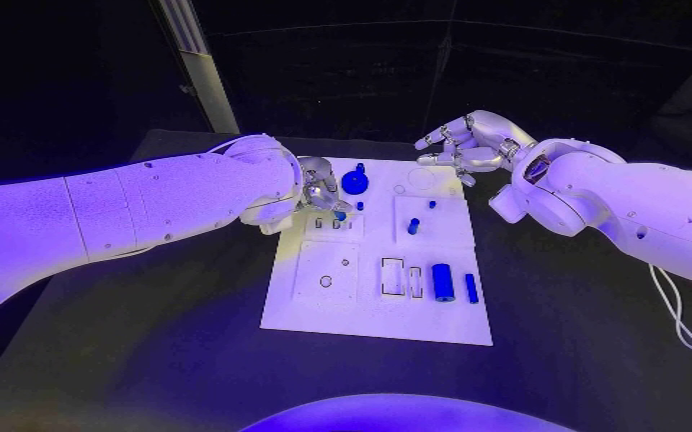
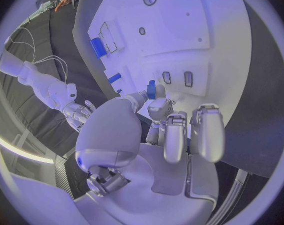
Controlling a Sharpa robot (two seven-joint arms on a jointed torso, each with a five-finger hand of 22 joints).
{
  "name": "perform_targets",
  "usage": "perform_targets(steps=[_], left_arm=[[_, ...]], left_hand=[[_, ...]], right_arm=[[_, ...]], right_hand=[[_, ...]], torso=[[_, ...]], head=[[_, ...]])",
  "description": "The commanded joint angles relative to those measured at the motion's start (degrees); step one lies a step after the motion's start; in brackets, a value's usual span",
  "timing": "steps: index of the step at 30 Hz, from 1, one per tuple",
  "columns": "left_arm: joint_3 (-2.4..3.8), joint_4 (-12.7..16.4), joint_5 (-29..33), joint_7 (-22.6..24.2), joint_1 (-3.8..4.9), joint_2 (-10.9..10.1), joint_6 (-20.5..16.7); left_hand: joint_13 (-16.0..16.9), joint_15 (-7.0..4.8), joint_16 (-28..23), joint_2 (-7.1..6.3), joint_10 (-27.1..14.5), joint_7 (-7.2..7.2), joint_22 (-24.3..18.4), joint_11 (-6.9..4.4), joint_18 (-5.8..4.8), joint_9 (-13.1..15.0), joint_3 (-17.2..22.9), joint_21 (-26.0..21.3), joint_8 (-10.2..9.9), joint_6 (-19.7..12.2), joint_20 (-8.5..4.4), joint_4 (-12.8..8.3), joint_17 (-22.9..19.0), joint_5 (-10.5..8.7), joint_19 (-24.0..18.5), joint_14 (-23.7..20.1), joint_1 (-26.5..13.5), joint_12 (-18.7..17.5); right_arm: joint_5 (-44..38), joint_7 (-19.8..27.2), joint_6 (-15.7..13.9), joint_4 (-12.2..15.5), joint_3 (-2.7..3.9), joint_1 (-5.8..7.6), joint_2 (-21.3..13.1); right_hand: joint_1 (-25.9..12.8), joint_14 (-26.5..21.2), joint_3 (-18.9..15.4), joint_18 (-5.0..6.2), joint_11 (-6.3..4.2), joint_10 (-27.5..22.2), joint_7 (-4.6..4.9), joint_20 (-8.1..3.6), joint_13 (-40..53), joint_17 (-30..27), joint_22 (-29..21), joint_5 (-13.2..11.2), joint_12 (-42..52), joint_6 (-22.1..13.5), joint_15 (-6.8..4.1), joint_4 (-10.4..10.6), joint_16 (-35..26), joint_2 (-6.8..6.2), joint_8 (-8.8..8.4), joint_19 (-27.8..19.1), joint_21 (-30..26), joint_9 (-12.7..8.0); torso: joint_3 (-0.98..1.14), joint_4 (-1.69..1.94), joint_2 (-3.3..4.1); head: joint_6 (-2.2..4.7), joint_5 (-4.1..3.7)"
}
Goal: Assemble the parts on the task board
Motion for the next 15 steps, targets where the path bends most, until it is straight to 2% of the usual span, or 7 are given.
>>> perform_targets(steps=[1,7,12,15], left_arm=[[-0.27,1.49,-3.26,4.29,-0.66,-0.92,-10.17],[-0.60,2.90,-5.29,6.77,-2.22,-2.38,-16.83],[-0.71,3.61,-7.32,9.58,-3.61,-3.23,-21.84],[-0.74,3.93,-7.78,10.54,-4.24,-3.62,-22.86]], left_hand=[[0.23,0.09,0.18,-0.59,0.53,-0.22,0.91,-0.08,-0.54,0.09,11.04,0.43,0.32,-0.17,-0.04,-10.69,15.09,-0.06,0.35,5.95,0.02,0.52],[0.79,0.05,0.18,-1.10,0.99,-0.26,1.36,-0.13,-0.63,0.08,11.42,0.67,0.30,-0.07,-0.09,-11.05,15.09,-0.10,0.58,5.95,0.01,1.03],[1.20,0.01,0.18,-1.39,1.32,-0.29,1.74,-0.16,-0.70,0.05,11.64,0.87,0.28,0.05,-0.12,-11.24,15.09,-0.11,0.78,5.95,0.03,1.39],[1.22,0.00,0.18,-1.44,1.36,-0.29,1.76,-0.17,-0.71,0.04,11.69,0.88,0.27,0.07,-0.13,-11.28,15.09,-0.12,0.80,5.95,0.05,1.41]], right_arm=[[-0.05,0.21,0.48,-0.08,0.04,0.12,-0.14],[0.00,0.27,0.44,-0.20,0.03,0.11,-0.35],[0.01,0.35,0.35,-0.32,0.03,0.11,-0.45],[0.01,0.38,0.35,-0.39,0.03,0.10,-0.48]], right_hand=[[-0.48,1.88,-0.43,0.68,-0.18,0.27,-0.15,-0.39,-0.10,-0.05,-0.08,0.19,-0.09,0.23,-0.22,0.12,-0.38,0.18,0.40,-0.03,-0.25,-0.02],[-0.79,1.88,-0.61,0.69,-0.17,0.29,-0.15,-0.39,-0.14,-0.06,-0.19,0.24,-0.06,0.22,-0.21,0.31,-0.42,0.31,0.44,-0.03,-0.32,-0.03],[-0.91,1.89,-0.67,0.69,-0.17,0.29,-0.15,-0.39,-0.18,-0.04,-0.20,0.26,-0.07,0.22,-0.21,0.39,-0.41,0.37,0.45,-0.02,-0.34,-0.03],[-0.96,1.89,-0.70,0.69,-0.17,0.30,-0.15,-0.39,-0.17,-0.05,-0.17,0.26,-0.06,0.21,-0.21,0.42,-0.42,0.39,0.46,-0.01,-0.33,-0.04]], torso=[[-0.03,0.23,0.02],[-0.04,0.56,0.05],[-0.04,0.42,0.05],[-0.03,0.35,0.10]], head=[[0.18,0.02],[-0.05,-0.14],[-0.23,0.01],[-0.18,0.16]])
